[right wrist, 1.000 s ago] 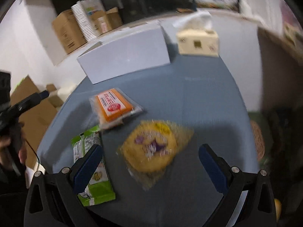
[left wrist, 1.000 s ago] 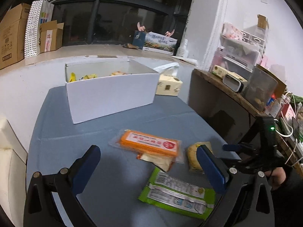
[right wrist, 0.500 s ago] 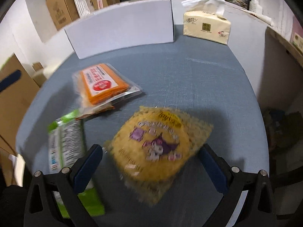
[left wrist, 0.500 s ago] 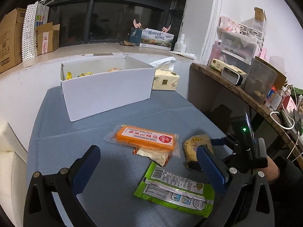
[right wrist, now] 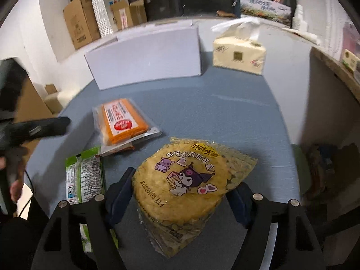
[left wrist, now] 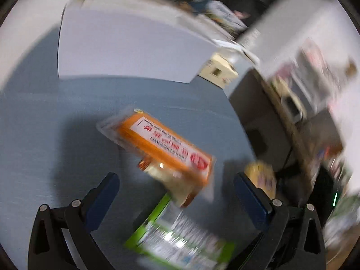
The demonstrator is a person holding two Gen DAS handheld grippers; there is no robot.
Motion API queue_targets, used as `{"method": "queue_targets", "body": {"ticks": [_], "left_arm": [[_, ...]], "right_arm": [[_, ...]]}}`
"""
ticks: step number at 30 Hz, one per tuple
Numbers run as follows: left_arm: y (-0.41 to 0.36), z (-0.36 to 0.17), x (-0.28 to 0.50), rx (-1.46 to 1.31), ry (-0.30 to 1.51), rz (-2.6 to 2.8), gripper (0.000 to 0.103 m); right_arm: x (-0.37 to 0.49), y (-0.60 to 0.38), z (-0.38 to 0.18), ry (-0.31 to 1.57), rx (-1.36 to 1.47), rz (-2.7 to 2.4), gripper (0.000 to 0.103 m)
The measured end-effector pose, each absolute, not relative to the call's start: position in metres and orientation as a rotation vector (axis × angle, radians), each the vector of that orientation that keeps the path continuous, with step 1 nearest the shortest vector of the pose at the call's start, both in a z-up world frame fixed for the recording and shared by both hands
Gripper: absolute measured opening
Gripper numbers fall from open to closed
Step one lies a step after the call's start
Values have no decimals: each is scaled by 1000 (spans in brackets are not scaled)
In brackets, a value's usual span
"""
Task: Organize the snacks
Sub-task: 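Grasp the orange-labelled pastry with the left gripper while the right grasps the round yellow cookie bag, then drop the pastry and cookie bag into the white box, open both grippers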
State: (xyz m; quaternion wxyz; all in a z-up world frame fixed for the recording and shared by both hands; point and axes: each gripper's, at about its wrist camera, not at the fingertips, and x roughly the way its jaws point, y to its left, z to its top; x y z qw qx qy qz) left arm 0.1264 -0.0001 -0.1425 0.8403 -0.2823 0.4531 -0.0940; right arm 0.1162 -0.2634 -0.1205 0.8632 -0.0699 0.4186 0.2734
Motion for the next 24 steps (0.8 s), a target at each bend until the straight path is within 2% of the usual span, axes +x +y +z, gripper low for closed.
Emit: {"method": "queue_targets", "body": {"ticks": [6, 11, 12, 13, 14, 19, 24], "left_arm": [[4, -167, 164, -765, 1054, -88, 103], [1, -164, 184, -717, 1035, -50, 100], [-5, -161, 190, -650, 1045, -36, 93], [-10, -161, 194, -599, 1054, -33, 40], [-17, -162, 200, -562, 1061, -68, 32], [-34, -144, 200, -468, 967, -152, 23], [-41, -95, 185, -353, 814, -201, 16]], "right_arm": [[108, -269, -108, 834, -127, 579, 80], [107, -270, -104, 814, -115, 594, 80], [108, -271, -104, 813, -110, 592, 80], [109, -272, -105, 814, -104, 591, 80], [110, -272, -105, 814, -98, 590, 80], [109, -277, -105, 815, -78, 581, 80], [112, -282, -101, 809, -50, 572, 80]]}}
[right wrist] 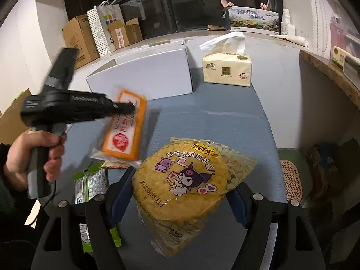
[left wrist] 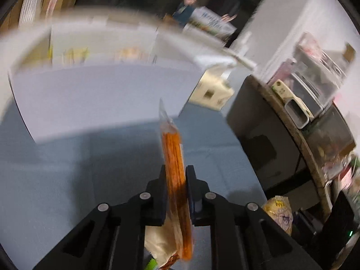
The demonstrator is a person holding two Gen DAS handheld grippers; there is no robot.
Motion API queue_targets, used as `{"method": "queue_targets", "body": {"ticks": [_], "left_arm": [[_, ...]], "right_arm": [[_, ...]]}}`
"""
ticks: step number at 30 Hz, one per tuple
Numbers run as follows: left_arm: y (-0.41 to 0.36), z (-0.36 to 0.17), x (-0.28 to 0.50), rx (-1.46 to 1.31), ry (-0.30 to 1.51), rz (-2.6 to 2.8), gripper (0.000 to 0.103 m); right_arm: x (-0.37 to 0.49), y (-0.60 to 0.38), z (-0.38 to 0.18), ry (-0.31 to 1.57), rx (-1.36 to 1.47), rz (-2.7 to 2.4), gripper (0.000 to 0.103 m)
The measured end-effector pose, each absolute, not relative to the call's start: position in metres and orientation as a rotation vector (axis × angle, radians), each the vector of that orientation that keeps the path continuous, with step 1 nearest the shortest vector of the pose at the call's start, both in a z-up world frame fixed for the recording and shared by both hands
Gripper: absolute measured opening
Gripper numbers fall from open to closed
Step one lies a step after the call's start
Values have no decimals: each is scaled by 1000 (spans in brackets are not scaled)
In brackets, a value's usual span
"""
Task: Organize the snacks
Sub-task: 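Drop the pastry and cookie bag into the white box, open both grippers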
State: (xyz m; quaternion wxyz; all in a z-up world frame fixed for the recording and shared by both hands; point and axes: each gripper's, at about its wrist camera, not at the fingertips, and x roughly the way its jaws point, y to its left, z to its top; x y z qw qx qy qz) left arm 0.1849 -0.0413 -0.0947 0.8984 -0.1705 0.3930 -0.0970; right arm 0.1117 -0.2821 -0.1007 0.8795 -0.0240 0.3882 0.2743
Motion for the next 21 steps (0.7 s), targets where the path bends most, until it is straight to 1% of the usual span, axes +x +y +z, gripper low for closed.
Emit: {"method": "queue_targets", "body": {"ticks": [3, 5, 8, 11, 16, 21], "left_arm": [[-34, -65, 175, -295, 735, -189, 15], [-20, -46, 170, -301, 695, -188, 15], [7, -13, 165, -230, 606, -110, 15], [41, 12, 177, -277, 547, -71, 15], [91, 43, 226, -274, 470, 14, 15], [111, 43, 277, -270, 491, 30, 17]], "right_arm": [[115, -281, -90, 780, -40, 570, 80], [119, -278, -83, 759, -38, 574, 80], [137, -267, -62, 723, -22, 602, 80], [161, -251, -36, 677, 11, 650, 80], [230, -195, 10, 616, 14, 707, 80], [306, -142, 32, 630, 35, 728, 80]]}}
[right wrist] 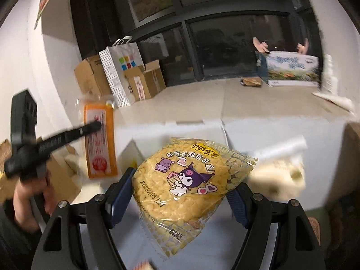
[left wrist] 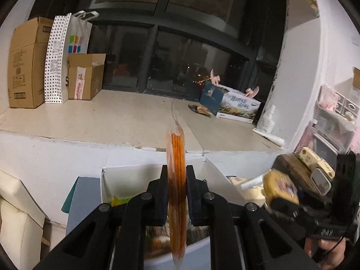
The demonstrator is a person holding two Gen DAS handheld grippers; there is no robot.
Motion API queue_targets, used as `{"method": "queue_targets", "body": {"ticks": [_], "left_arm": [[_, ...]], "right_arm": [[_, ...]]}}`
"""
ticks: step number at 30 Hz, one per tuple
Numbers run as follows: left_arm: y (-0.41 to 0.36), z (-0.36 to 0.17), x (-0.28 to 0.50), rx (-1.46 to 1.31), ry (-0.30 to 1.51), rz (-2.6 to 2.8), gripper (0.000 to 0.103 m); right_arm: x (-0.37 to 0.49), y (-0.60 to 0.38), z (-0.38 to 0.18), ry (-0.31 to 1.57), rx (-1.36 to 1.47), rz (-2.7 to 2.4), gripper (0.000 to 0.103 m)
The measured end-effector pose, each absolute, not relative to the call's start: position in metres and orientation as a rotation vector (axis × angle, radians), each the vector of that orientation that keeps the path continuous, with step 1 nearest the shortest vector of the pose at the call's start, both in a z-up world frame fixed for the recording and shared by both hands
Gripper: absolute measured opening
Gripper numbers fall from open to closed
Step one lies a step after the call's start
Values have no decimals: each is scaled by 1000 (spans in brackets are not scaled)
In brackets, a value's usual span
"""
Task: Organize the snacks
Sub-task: 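Drop the pastry and cookie bag into the white box, open both grippers, then grasp the beige wafer pack with the left gripper while the right grasps the green pack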
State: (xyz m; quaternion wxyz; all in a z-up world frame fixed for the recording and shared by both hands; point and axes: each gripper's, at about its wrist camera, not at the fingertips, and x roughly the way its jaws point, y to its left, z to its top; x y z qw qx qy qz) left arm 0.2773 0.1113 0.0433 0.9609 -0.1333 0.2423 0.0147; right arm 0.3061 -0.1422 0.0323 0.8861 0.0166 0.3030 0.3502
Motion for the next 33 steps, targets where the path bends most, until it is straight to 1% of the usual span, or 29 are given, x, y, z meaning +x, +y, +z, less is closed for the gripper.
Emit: {"method": "queue_targets", "body": {"ticks": [1, 2, 3, 4, 5, 9, 17, 22, 26, 33], "left_arm": [[113, 41, 286, -264, 499, 47, 20], [117, 35, 297, -255, 536, 69, 43], [122, 29, 305, -258, 571, 84, 62], [125, 22, 311, -270, 606, 103, 102], [131, 17, 313, -288, 622, 115, 103], [142, 6, 301, -303, 640, 104, 103], [135, 18, 255, -250, 581, 83, 103], [109, 25, 206, -202, 556, 15, 103], [84, 18, 155, -165, 534, -55, 103], [51, -17, 77, -154, 569, -83, 103]], "right_arm": [[319, -133, 34, 628, 30, 718, 81], [329, -126, 36, 621, 28, 712, 83], [342, -117, 35, 630, 20, 724, 95], [354, -108, 33, 668, 11, 726, 103], [363, -103, 31, 691, 13, 713, 103], [370, -106, 25, 714, 47, 687, 103], [349, -119, 23, 723, 51, 722, 103], [299, -130, 31, 682, 0, 786, 103], [244, -148, 32, 657, -9, 858, 103], [141, -185, -2, 675, -105, 884, 103]]}}
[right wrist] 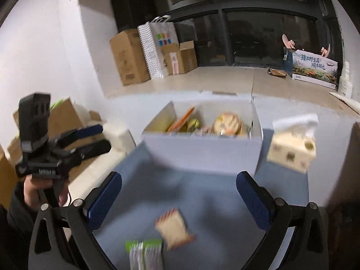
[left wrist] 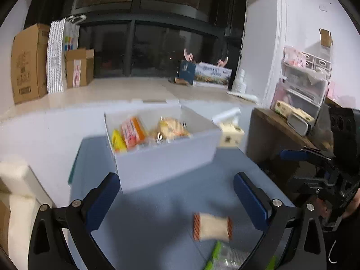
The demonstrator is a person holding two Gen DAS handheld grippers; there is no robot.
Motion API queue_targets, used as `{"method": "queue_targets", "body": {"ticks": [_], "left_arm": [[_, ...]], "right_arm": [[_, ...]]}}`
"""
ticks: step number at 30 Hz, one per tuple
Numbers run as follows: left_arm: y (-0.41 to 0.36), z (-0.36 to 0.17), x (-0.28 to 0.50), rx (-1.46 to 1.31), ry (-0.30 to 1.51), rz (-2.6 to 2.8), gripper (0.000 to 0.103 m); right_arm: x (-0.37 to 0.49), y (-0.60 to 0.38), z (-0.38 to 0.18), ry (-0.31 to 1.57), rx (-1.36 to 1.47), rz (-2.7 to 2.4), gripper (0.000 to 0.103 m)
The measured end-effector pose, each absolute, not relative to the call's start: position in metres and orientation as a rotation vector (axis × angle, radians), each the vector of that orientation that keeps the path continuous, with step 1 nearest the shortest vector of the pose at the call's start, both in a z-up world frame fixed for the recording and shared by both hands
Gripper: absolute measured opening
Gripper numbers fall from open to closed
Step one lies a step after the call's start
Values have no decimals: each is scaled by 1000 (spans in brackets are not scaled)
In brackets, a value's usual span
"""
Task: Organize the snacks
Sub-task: 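Grasp the beige wafer pack with the left gripper while the right grasps the green pack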
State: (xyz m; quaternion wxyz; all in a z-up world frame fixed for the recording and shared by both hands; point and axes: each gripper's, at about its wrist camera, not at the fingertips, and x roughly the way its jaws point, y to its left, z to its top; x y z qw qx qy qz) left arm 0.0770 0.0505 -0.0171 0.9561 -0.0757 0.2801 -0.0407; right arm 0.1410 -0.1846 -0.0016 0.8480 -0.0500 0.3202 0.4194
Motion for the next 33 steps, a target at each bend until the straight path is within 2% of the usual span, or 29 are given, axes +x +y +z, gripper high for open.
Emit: {"method": "queue_targets", "body": {"ticks": [8, 16, 25, 27, 29, 30, 31, 33], "left_arm": [[4, -70, 65, -130, 735, -180, 103], [-58, -107, 107, 93, 832, -259, 103], [-63, -149, 150, 129, 974, -262, 103], [-63, -156, 153, 141, 1000, -275, 96], [-58, -154, 153, 111, 968, -281, 74], [-54, -153, 153, 98, 961, -281, 71], [-50, -149, 153, 75, 951, -286, 65], [-43, -143, 150, 61, 929, -275, 62]], "right_arm": [[72, -231, -43, 707, -55, 790, 103], [61, -251, -56, 741, -36, 746, 103], [59, -261, -64, 750, -19, 727, 103], [59, -261, -66, 754, -13, 732, 103], [60, -259, -68, 760, -18, 736, 103], [60, -257, -70, 764, -25, 739, 103], [59, -255, -71, 768, -31, 745, 103], [59, -251, -75, 778, -46, 761, 103]]}}
